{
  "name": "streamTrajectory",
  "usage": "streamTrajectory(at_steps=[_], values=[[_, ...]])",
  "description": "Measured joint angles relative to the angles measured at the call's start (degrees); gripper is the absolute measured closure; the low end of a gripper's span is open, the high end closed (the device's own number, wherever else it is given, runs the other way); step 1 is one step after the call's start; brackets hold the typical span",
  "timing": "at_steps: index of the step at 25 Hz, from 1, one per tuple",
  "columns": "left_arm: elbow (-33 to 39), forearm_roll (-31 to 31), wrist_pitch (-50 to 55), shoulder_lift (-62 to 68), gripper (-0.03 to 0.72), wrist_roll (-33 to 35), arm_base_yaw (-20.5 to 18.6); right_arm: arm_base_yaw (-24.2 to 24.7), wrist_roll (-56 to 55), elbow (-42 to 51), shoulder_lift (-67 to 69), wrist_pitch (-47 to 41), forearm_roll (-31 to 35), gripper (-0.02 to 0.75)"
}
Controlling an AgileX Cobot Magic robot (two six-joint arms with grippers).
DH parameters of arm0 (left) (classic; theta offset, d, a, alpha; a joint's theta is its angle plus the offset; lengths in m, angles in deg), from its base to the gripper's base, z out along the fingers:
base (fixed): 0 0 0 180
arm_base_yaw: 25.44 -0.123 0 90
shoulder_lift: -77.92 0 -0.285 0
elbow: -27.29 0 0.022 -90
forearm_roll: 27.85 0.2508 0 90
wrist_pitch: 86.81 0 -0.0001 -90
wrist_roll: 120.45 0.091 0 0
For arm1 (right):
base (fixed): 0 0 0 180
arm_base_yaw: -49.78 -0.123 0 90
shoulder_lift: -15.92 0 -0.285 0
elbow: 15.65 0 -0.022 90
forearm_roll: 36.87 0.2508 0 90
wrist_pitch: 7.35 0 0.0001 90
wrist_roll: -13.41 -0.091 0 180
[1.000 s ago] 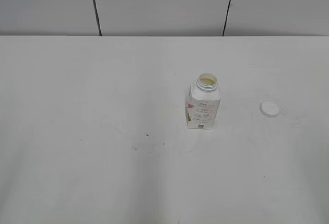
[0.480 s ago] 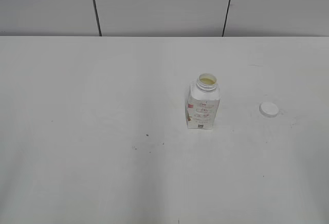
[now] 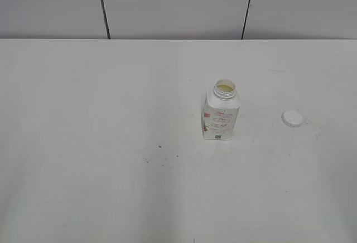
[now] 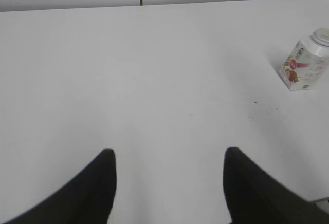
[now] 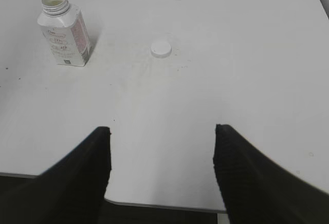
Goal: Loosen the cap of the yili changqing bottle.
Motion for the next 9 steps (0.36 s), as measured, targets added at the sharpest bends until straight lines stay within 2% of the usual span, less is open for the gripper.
streamTrajectory(at_steps=[4,9], values=[[0.0,0.0,0.0,0.0,0.27,0.0,-2.24,0.0,0.0,0.0,0.0,0.06,0.0,0.238],[0.0,0.07,0.0,0.0,0.27,0.0,-2.55,0.0,0.0,0.0,0.0,0.06,0.0,0.238]])
